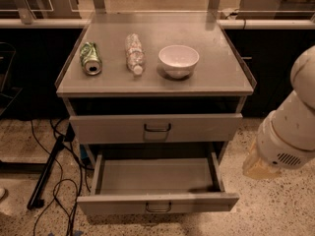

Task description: Close middle drawer

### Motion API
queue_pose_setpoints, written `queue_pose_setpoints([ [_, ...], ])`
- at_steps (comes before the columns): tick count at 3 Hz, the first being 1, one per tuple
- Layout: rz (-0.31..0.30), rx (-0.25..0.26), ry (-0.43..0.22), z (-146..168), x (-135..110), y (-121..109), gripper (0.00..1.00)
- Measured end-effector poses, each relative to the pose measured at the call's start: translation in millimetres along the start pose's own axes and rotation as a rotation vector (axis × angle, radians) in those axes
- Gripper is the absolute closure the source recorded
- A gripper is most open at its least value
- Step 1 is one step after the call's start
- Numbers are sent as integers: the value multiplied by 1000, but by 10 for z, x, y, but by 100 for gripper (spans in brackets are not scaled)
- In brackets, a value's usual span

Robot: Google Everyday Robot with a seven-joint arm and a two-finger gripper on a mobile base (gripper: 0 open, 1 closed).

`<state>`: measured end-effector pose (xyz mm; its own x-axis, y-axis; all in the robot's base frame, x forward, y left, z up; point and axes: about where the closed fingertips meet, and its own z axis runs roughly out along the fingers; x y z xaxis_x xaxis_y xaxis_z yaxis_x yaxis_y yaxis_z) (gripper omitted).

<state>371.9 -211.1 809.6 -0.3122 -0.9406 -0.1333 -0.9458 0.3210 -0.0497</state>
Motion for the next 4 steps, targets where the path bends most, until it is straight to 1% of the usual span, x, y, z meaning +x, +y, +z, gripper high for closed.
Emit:
queue_pose_setpoints([
  [2,1,-15,5,62,20,48,100],
  [3,20,-111,41,669,85,257,100],
  [4,29,-165,74,1120,130,373,100],
])
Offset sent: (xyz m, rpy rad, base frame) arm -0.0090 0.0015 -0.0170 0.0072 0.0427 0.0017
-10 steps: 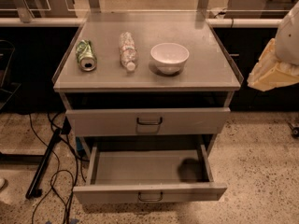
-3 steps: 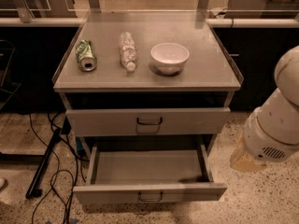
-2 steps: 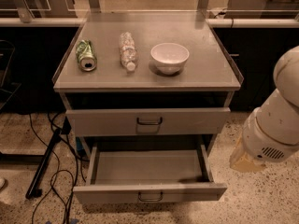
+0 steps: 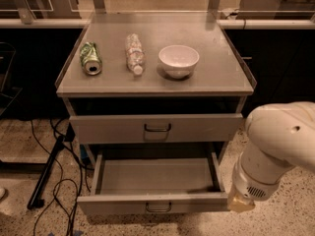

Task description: Close middle drawer

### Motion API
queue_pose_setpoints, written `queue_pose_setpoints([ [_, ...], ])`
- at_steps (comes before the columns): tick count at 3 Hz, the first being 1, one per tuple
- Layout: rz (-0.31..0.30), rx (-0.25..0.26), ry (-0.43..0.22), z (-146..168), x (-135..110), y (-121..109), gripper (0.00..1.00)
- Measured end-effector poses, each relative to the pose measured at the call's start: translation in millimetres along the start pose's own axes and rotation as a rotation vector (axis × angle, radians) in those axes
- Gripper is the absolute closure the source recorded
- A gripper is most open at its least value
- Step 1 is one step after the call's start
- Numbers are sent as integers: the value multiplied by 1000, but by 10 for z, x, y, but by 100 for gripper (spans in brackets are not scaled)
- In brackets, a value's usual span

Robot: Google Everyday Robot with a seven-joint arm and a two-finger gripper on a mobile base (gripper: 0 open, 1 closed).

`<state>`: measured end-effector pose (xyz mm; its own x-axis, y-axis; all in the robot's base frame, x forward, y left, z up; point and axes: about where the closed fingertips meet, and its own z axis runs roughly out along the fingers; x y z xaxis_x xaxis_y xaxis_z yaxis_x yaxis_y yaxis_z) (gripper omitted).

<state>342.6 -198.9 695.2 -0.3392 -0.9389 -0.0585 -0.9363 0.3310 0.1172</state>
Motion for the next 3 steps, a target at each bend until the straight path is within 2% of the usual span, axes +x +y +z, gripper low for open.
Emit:
queue_pose_setpoints([
  [1,-3,-36,18,360,-100,18,100],
  [3,18,-55,1,482,-152,30,100],
])
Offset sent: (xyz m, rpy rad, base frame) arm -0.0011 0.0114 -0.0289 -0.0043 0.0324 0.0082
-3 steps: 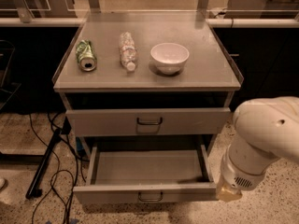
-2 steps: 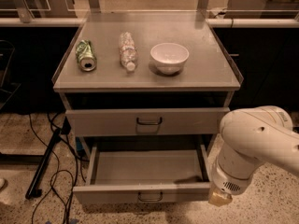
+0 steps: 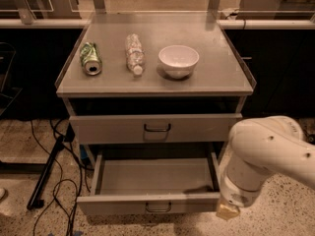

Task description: Close middle drawer

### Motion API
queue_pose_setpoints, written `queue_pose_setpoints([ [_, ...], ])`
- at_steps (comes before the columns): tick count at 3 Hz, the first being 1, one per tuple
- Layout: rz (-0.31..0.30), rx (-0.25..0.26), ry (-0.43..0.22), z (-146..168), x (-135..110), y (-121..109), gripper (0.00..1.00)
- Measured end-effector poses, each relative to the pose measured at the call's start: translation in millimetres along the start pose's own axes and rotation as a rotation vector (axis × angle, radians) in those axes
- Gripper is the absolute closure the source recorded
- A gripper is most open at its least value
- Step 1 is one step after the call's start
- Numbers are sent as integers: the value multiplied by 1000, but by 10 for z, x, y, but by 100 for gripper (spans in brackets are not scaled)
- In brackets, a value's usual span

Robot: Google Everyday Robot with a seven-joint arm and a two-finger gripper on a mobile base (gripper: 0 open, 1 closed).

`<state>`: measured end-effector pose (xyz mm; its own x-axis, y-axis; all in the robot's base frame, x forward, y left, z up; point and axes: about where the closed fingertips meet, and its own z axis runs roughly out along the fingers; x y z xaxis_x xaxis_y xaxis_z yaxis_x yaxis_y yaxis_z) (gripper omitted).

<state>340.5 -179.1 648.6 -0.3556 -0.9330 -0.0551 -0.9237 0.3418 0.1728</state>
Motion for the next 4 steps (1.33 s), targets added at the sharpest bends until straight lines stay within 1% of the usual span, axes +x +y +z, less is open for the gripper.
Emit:
queue_pose_setpoints([
  [1,52,-5,-8,225,-140,-132,100],
  [2,101,1,-10,421,-253,-378,100],
  [3,117,-4,10,568,-208,-376,100],
  [4,143,-28,25,921,-198,-450,100],
])
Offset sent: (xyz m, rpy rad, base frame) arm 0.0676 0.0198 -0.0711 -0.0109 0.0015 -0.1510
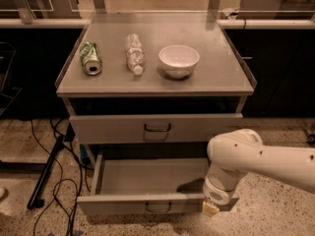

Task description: Close middle drawer

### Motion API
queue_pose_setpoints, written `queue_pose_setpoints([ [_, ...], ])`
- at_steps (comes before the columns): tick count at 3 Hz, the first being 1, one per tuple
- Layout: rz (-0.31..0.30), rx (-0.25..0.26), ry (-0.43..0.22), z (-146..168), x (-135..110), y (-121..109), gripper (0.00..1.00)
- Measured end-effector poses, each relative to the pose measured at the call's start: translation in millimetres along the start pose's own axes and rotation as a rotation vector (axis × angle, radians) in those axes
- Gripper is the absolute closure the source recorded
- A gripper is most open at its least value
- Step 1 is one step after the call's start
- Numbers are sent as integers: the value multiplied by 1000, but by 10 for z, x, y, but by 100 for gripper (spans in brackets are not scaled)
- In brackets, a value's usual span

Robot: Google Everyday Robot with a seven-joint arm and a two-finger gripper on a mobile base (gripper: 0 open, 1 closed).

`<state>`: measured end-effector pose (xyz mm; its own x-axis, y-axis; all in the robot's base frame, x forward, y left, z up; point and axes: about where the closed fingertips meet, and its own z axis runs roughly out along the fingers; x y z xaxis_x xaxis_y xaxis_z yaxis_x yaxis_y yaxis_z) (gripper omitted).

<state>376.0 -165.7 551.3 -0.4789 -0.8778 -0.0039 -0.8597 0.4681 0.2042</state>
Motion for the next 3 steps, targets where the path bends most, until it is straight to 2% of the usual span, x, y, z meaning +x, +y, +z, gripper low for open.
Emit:
queue_pose_setpoints([
  [1,38,-14,9,472,-175,-368,100],
  [2,38,-14,9,472,-175,-368,100],
  [3,57,-30,38,592,-121,-321,100],
])
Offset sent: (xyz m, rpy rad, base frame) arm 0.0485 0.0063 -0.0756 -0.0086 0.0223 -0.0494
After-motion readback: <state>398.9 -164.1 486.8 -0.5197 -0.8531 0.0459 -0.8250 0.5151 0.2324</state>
